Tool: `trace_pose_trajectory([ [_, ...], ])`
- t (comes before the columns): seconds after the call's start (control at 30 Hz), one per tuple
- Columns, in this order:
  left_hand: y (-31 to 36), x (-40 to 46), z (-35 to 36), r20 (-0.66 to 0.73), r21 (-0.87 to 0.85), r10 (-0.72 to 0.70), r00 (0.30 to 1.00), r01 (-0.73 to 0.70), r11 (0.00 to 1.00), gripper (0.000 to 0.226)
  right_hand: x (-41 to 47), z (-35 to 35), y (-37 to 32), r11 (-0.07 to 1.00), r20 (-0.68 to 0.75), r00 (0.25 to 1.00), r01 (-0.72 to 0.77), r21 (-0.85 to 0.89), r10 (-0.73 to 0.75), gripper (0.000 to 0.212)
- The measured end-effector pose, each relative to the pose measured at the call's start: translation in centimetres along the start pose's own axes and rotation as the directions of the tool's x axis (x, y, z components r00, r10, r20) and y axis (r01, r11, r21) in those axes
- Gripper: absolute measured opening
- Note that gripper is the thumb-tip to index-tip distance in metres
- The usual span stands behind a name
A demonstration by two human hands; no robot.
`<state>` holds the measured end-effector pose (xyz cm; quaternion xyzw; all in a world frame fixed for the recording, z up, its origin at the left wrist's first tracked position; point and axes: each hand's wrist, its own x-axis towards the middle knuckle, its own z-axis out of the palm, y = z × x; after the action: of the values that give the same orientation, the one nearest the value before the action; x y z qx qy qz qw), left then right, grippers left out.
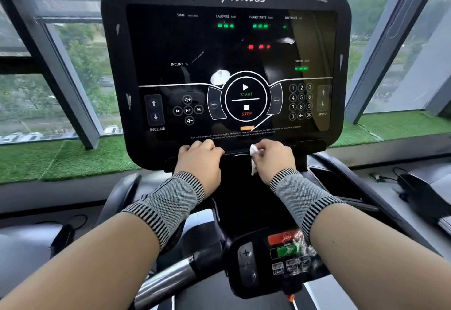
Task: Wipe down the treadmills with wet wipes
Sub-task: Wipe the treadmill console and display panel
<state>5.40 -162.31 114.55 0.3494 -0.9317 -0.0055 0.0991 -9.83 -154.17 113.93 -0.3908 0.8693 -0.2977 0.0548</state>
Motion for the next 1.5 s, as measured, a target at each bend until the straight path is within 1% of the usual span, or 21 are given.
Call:
trace_pose_trajectory([
  [0.1,0.1,-0.1,-0.2,0.011,0.004,-0.003,1.0,0.003,1.0,0.047,-0.5,1.4,-1.5,0.997,0.041,0.997,0.068,-0.032,-0.067,0.018],
  [0.17,0.1,-0.2,-0.4,0.032,-0.002,0.004,0.999,-0.004,1.0,0.047,-0.3,0.8,-1.0,0.998,0.058,0.997,0.054,-0.042,-0.052,0.016],
  [0.3,-0.2,-0.4,-0.4,0.058,-0.023,0.019,0.998,-0.018,1.0,0.049,-0.1,0.0,0.1,1.0,-0.011,1.0,0.007,-0.024,-0.007,0.013],
  [0.37,-0.3,-0.2,-0.5,0.057,-0.024,0.017,0.998,-0.016,1.0,0.05,-0.4,1.0,-1.3,0.997,0.0,0.999,0.049,-0.053,-0.049,0.015],
  [0.47,-0.4,-0.2,-0.4,0.063,-0.021,0.017,0.998,-0.016,1.0,0.051,-0.9,1.9,-2.2,0.992,0.036,0.993,0.117,-0.048,-0.116,0.016],
  [0.53,-0.4,-0.3,-0.5,0.079,-0.018,0.028,0.996,-0.026,0.999,0.054,-0.5,1.0,-1.2,0.996,0.035,0.996,0.085,-0.037,-0.083,0.016],
  [0.63,-0.5,-0.4,-0.4,0.088,-0.034,0.029,0.996,-0.026,0.999,0.055,-0.2,-0.3,0.0,1.0,-0.004,1.0,0.011,-0.027,-0.011,0.016],
  [0.67,-0.5,-0.3,-0.4,0.087,-0.034,0.028,0.996,-0.025,0.999,0.054,-0.3,0.0,-0.4,0.999,-0.007,1.0,0.017,-0.033,-0.018,0.015],
  [0.77,-0.6,-0.2,-0.4,0.08,-0.022,0.027,0.996,-0.025,0.999,0.052,-0.9,1.6,-2.3,0.993,0.03,0.994,0.102,-0.051,-0.1,0.019],
  [0.83,-0.6,-0.2,-0.5,0.082,-0.015,0.031,0.996,-0.029,0.999,0.053,-1.0,1.9,-2.4,0.992,0.051,0.992,0.119,-0.041,-0.117,0.018],
  [0.93,-0.5,-0.3,-0.5,0.101,-0.026,0.037,0.994,-0.034,0.999,0.055,-0.4,0.8,-0.6,0.998,0.016,0.998,0.063,-0.005,-0.063,0.015],
  [1.0,-0.6,-0.3,-0.5,0.095,-0.029,0.033,0.995,-0.031,0.999,0.054,-0.3,0.8,-0.7,1.0,-0.004,1.0,0.025,0.019,-0.025,0.017],
  [1.17,-0.3,-0.3,-0.8,0.1,-0.014,0.016,0.995,-0.015,1.0,0.051,-0.7,2.4,-2.9,0.988,0.093,0.984,0.153,-0.005,-0.152,0.025],
  [1.23,-0.3,-0.7,-0.8,0.09,0.002,0.02,0.996,-0.02,1.0,0.056,-0.3,1.5,-1.8,0.985,0.082,0.984,0.163,-0.051,-0.159,0.025],
  [1.33,-0.7,-1.9,0.0,0.024,0.052,0.018,1.0,-0.019,0.998,0.063,-0.2,0.1,-0.6,0.98,0.028,0.987,0.16,-0.114,-0.158,0.027],
  [1.37,-0.9,-2.2,0.2,-0.001,0.071,0.003,1.0,-0.003,0.997,0.064,-0.3,0.3,-1.0,0.969,0.019,0.982,0.19,-0.157,-0.189,0.03],
  [1.43,-1.5,-2.4,0.1,-0.042,0.103,-0.05,0.998,0.054,0.993,0.064,-0.6,1.3,-2.3,0.923,0.03,0.954,0.297,-0.245,-0.299,0.034],
  [1.5,-1.7,-2.8,0.0,-0.065,0.103,-0.122,0.99,0.128,0.986,0.064,-0.8,1.9,-2.7,0.887,0.061,0.923,0.381,-0.26,-0.379,0.032],
])
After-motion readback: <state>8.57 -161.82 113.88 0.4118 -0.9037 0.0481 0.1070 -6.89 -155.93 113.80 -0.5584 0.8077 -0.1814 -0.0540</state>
